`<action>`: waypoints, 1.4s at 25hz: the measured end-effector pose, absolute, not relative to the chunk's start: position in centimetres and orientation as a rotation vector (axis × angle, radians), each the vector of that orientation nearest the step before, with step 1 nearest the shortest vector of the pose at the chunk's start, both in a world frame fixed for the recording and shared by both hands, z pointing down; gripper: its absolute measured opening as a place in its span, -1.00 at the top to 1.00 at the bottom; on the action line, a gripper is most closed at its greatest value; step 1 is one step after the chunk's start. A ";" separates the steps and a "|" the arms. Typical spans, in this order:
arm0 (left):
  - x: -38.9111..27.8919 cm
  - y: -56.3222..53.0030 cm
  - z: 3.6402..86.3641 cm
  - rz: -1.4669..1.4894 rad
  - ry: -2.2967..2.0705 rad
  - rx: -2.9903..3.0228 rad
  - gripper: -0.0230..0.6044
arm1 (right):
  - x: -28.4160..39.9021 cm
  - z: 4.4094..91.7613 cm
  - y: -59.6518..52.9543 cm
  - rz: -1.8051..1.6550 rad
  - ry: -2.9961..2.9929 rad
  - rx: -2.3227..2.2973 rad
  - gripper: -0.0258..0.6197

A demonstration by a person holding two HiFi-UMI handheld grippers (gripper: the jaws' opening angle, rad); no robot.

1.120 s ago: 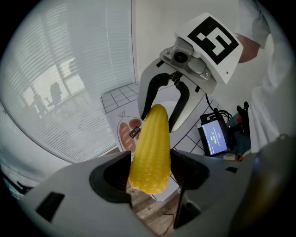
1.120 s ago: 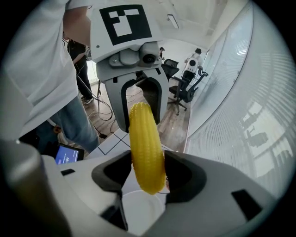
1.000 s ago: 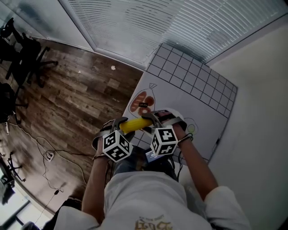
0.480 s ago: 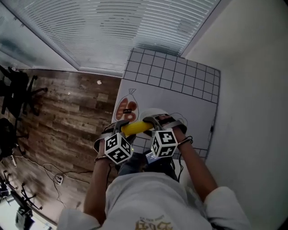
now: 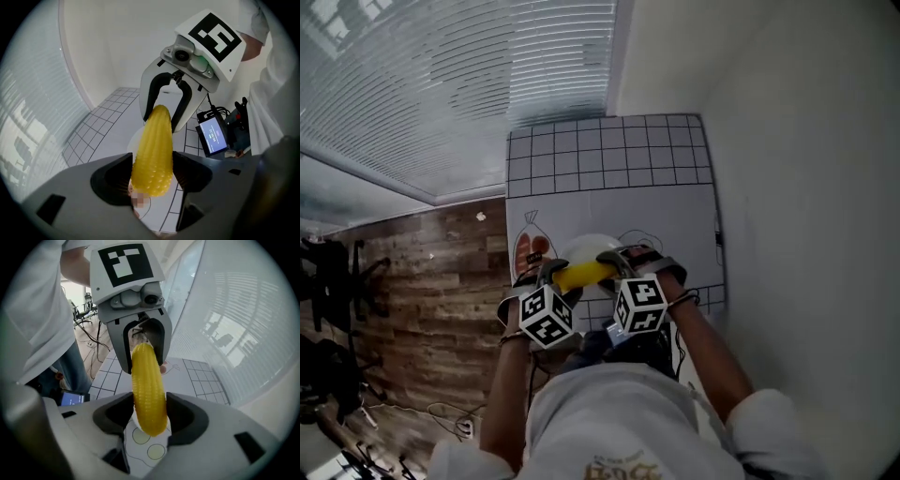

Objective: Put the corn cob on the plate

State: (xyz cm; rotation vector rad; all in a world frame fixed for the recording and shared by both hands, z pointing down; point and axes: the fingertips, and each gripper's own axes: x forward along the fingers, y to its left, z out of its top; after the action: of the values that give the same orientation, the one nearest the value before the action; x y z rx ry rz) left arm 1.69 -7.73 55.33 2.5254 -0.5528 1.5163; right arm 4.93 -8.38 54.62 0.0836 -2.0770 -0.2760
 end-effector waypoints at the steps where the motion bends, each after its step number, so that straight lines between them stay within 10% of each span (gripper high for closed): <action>1: 2.2 -7.8 55.3 1.525 -0.529 2.538 0.07 | 5.4 54.6 -8.4 -0.265 -2.076 0.104 0.23; 35: 3.4 -10.6 63.9 1.620 -0.338 2.451 0.07 | 6.9 63.3 -10.9 -0.131 -2.034 0.109 0.24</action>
State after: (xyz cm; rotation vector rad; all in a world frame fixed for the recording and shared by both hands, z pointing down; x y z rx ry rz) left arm 3.44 -10.65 63.90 2.4512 -0.3375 1.6205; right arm 6.86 -10.91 63.30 0.1091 -2.0337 -0.1310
